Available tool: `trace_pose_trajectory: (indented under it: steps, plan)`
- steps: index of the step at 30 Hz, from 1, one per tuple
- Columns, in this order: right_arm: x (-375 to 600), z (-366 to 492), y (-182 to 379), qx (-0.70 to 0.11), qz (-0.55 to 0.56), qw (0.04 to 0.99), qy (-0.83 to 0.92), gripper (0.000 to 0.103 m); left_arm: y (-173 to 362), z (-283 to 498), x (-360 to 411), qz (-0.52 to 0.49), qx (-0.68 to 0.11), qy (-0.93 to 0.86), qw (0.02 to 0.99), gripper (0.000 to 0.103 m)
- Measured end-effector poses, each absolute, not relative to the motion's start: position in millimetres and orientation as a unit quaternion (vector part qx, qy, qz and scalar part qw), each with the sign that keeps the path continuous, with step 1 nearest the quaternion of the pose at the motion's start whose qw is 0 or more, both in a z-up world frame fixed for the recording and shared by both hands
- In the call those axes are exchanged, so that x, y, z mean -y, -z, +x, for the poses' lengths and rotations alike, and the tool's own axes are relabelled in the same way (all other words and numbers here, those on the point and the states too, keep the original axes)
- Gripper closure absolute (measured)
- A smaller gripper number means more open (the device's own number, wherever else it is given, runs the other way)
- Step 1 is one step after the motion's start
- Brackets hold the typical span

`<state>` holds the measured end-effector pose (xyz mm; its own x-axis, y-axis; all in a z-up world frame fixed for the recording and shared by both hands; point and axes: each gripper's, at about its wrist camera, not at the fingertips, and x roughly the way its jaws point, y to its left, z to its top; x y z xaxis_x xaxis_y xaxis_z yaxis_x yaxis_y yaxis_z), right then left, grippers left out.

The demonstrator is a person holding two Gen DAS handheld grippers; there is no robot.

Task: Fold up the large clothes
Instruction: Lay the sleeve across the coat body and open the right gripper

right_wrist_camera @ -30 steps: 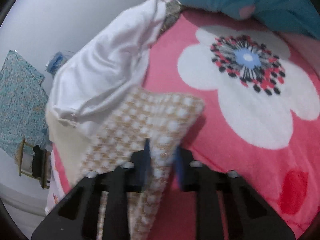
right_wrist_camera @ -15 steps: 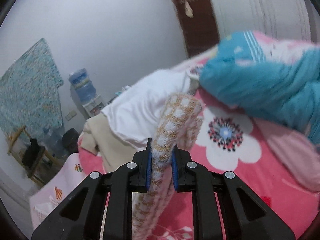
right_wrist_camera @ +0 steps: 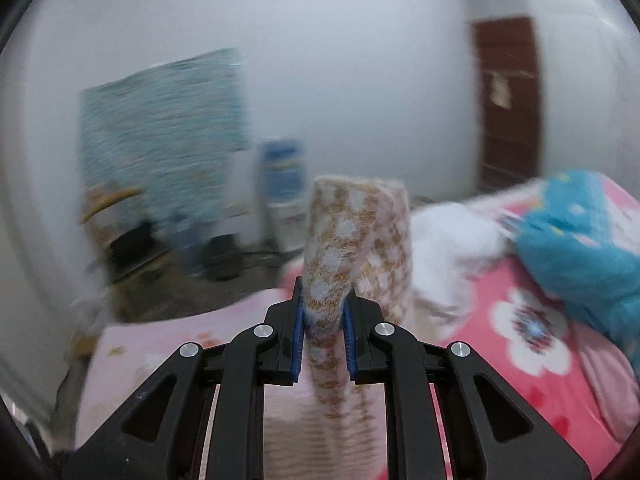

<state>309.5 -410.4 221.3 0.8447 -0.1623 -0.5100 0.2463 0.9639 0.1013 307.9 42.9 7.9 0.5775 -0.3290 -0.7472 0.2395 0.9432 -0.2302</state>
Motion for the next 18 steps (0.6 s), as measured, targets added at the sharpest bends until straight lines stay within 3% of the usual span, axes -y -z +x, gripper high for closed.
trace_pose_trajectory:
  steps: [5, 7, 8, 9, 13, 18]
  plan:
    - [263, 313, -204, -0.284, -0.001, 0.956, -0.076, 0.081, -19, 266, -69, -0.046, -0.432, 0.185, 0.881, 0.023]
    - [199, 314, -174, -0.329, -0.023, 0.927, -0.181, 0.064, -17, 253, -79, -0.053, -0.439, 0.193, 0.876, 0.023]
    - [177, 314, -160, -0.354, -0.034, 0.909, -0.218, 0.045, -15, 250, -83, -0.059, -0.443, 0.198, 0.873, 0.023]
    - [156, 312, -145, -0.374, -0.045, 0.893, -0.246, 0.035, -14, 245, -87, -0.069, -0.447, 0.203, 0.868, 0.023]
    - [111, 300, -88, -0.453, -0.096, 0.831, -0.31, 0.033, -8, 238, -97, -0.102, -0.451, 0.228, 0.857, 0.023]
    - [190, 314, -89, -0.453, -0.043, 0.852, -0.259, 0.026, -12, 259, -98, -0.132, -0.428, 0.246, 0.86, 0.023]
